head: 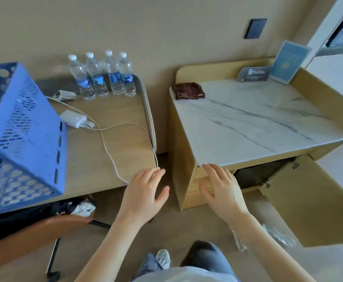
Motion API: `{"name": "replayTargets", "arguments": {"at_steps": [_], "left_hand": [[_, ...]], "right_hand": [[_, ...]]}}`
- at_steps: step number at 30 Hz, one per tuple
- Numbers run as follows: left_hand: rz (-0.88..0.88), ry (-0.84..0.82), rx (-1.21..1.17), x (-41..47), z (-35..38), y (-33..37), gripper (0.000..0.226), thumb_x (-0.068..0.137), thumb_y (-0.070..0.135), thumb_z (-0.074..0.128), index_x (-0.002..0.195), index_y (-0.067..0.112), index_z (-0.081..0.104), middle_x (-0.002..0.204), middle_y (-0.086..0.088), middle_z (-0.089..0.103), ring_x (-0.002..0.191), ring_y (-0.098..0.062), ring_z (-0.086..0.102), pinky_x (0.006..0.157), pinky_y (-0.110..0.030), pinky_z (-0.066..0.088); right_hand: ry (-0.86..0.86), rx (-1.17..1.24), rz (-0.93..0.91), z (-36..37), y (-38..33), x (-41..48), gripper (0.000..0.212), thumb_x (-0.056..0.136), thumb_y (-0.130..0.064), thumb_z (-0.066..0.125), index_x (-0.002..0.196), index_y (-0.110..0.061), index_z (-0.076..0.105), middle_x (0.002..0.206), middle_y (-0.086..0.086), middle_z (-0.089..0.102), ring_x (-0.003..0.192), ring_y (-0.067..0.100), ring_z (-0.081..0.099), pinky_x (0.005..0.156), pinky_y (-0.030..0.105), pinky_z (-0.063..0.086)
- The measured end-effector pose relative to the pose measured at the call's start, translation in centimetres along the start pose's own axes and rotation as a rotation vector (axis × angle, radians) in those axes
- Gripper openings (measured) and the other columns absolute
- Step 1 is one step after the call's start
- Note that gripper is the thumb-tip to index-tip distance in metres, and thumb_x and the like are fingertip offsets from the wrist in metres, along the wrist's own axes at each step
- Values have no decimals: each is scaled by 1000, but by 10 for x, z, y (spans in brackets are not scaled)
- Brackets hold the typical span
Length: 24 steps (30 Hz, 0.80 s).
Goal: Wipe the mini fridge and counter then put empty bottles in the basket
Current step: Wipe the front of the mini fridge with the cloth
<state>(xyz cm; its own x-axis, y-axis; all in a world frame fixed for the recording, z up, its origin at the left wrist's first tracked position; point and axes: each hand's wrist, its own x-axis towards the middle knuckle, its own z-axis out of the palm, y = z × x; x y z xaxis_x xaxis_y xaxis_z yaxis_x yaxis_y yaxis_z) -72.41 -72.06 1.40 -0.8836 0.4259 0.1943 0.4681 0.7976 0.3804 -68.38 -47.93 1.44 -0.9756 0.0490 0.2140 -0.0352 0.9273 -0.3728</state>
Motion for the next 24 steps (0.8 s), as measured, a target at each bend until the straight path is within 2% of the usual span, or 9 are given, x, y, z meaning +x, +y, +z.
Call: {"name": "replayTargets", "arguments": {"at_steps": [4, 8, 12, 15, 20, 24], "left_hand": [[91, 24, -52, 77, -4, -20, 56, 93, 48, 41, 128, 11, 64, 128, -5, 65, 121, -23, 60, 99, -38, 48], [119, 63, -106, 135, 2, -25, 55, 94, 47, 41, 129, 10, 63, 128, -5, 64, 122, -23, 57, 102, -31, 41], [149, 0, -78, 176, 19, -20, 60, 95, 51, 36, 132, 12, 62, 133, -3, 63, 127, -21, 55, 105, -37, 47], [122, -34, -77, 198, 36, -14, 62, 94, 53, 35, 133, 13, 62, 135, -3, 62, 128, -21, 55, 103, -42, 49], [35, -42, -24, 239, 63, -3, 51, 95, 43, 51, 132, 10, 62, 133, -4, 63, 126, -22, 56, 105, -39, 48], [-14, -22, -2, 284, 78, 10, 47, 95, 37, 57, 131, 8, 61, 131, -4, 63, 124, -22, 57, 103, -37, 49]], "right_hand": [[55, -48, 95, -10, 9, 53, 44, 98, -34, 58, 137, -14, 57, 135, 4, 60, 124, 28, 55, 102, 41, 44], [95, -67, 132, -15, 21, 100, 45, 100, -36, 54, 138, -13, 56, 136, 5, 60, 126, 29, 54, 103, 45, 46], [83, -58, 152, -2, 41, 133, 44, 100, -37, 53, 137, -13, 57, 136, 6, 61, 125, 30, 56, 104, 46, 46], [43, -38, 147, 10, 63, 154, 45, 99, -38, 53, 137, -13, 57, 136, 7, 61, 125, 30, 56, 104, 47, 47], [-37, -19, 115, 19, 110, 202, 47, 99, -40, 53, 138, -15, 56, 139, 4, 59, 126, 28, 56, 105, 46, 46], [-70, -14, -6, 14, 153, 252, 44, 99, -38, 55, 135, -13, 57, 133, 6, 62, 122, 28, 58, 100, 45, 50]]}}
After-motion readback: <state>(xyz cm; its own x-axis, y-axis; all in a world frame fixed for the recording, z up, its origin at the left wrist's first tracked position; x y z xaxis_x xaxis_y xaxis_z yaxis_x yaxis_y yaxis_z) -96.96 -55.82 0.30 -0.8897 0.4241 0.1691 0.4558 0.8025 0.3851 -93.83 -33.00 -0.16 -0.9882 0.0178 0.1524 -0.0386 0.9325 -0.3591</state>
